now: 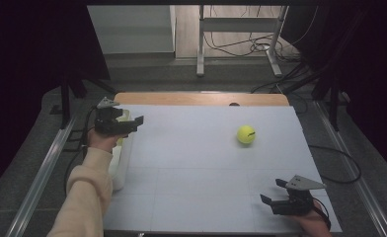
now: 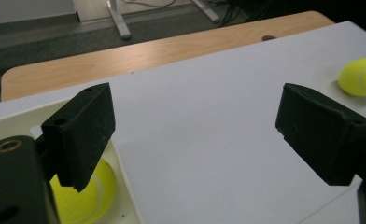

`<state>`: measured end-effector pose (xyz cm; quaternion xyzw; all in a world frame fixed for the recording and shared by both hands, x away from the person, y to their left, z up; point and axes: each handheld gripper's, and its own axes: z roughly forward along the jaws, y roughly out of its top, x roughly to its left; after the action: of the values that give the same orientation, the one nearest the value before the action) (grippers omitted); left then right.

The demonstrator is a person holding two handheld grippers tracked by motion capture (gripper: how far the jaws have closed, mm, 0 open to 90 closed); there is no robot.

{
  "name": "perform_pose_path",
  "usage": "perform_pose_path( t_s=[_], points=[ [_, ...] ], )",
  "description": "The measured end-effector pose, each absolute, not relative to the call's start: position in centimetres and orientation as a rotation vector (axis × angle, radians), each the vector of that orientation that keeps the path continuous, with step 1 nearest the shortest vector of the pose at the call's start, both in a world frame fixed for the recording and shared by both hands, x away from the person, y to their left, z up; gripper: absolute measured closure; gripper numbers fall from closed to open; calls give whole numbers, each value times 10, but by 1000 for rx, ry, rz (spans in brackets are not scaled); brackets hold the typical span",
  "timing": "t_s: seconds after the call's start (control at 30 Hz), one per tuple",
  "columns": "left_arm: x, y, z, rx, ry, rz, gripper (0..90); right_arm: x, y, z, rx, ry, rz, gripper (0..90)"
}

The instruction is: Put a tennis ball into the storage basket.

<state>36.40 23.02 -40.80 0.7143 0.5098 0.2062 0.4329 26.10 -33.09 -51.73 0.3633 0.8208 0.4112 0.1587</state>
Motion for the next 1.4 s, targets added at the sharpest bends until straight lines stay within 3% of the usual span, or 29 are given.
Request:
perform_pose_path(
  t_s=[0.57, 1.4],
  points=[
    [327, 196, -398, 1759, 1101, 487, 134, 261, -333, -516, 1033, 2342, 1198, 149],
    [328, 113, -426, 1820, 953, 395, 136, 261, -331, -518, 1030, 2343, 1194, 149]
  ],
)
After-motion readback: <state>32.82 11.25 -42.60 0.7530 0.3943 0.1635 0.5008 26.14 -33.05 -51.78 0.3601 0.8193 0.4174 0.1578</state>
